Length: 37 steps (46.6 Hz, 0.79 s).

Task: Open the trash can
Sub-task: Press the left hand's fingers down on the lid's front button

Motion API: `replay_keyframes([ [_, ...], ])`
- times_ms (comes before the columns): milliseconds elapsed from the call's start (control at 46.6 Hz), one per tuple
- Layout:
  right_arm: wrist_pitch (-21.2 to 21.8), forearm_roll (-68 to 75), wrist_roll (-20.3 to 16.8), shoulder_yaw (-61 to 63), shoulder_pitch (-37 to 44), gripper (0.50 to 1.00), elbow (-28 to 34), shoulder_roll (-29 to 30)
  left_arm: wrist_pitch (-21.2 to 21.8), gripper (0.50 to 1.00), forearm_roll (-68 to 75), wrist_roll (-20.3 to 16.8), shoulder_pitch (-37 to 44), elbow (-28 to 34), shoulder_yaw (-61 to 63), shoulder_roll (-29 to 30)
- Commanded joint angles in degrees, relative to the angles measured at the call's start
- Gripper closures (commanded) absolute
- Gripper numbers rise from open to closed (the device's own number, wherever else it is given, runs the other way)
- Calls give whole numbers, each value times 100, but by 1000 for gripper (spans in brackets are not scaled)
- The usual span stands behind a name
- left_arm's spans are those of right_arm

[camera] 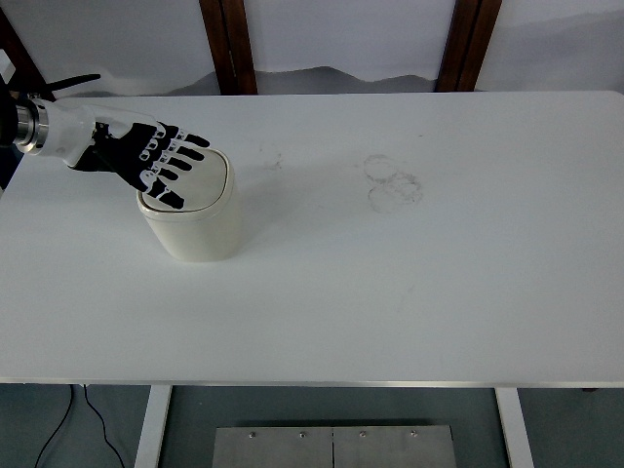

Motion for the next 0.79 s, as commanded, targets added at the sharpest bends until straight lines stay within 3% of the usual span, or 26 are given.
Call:
replay_keyframes([
  [0,5,-2,0,-5,0,505,0,0,7,500,9,2,23,-1,-1,-12],
  [773,-4,-2,0,-5,0,505,0,0,-46,500,105,125,-267,-54,386,-144],
])
